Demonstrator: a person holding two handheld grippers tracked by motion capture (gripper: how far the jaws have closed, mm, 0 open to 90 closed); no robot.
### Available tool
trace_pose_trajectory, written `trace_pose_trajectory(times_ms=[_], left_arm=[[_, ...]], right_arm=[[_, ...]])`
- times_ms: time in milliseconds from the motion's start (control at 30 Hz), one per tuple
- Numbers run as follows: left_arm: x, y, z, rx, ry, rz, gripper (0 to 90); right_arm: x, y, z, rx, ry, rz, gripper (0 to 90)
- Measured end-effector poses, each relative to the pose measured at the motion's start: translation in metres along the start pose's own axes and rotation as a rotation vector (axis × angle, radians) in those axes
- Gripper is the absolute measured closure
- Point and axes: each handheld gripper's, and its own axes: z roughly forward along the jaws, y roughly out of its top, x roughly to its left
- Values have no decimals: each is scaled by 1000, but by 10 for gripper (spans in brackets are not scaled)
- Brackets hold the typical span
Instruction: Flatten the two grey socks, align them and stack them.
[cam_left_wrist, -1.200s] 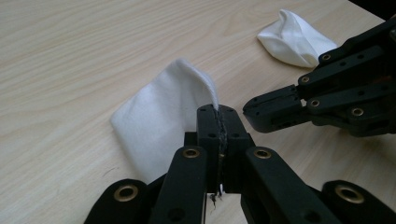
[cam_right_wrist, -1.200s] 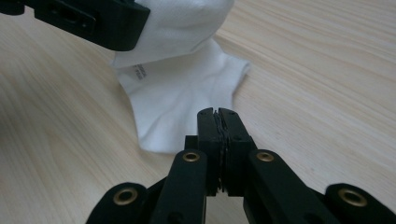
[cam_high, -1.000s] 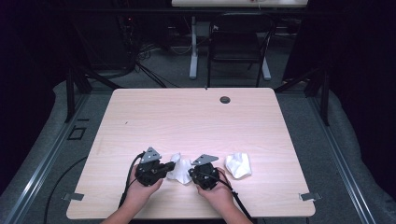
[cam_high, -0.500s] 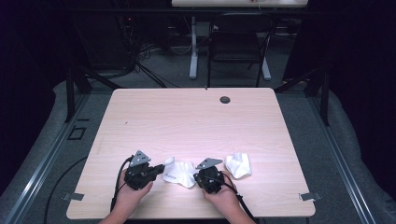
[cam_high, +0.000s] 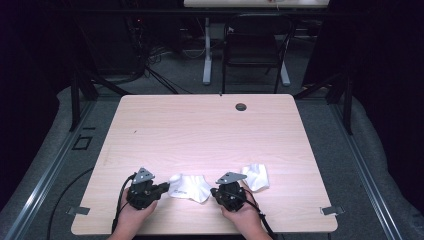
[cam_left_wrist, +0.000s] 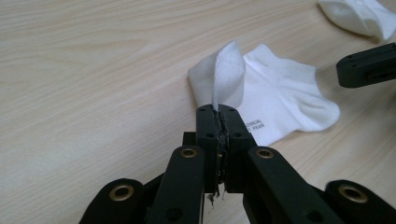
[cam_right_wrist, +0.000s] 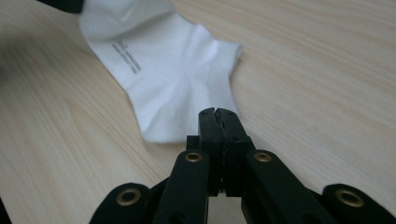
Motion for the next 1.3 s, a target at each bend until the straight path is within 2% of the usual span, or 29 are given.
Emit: trace_pose_trajectory(times_ms=[33,167,267,433,533,633,767,867,1033,1300], left_arm=[[2,0,1,7,2,-7,874],[10,-2,-1,17,10,-39,841],[14,-2,-9,-14,25,-50,786],[16,4,-20,-83,47,-53,736],[15,7,-17,-94,47,-23,729],[17,7,-5,-66,47,21,723],[20,5,13,-13,46,28,721],[21,1,20,27,44,38,718],[18,-3,24,58,29,49,718],[-4,-11,22,88,-16,101,714]], right_arm=[[2,3,2,-10,3,-7,900],[12,10,19,9,1,-41,876],[13,10,25,32,-10,-61,876],[11,9,26,28,-7,-44,878],[10,8,26,23,-5,-33,881],[10,7,26,21,-6,-42,884],[9,7,25,26,-1,-45,889],[9,7,25,27,-1,-44,891],[6,5,21,36,-2,-46,895],[2,-1,10,69,-13,-59,895]])
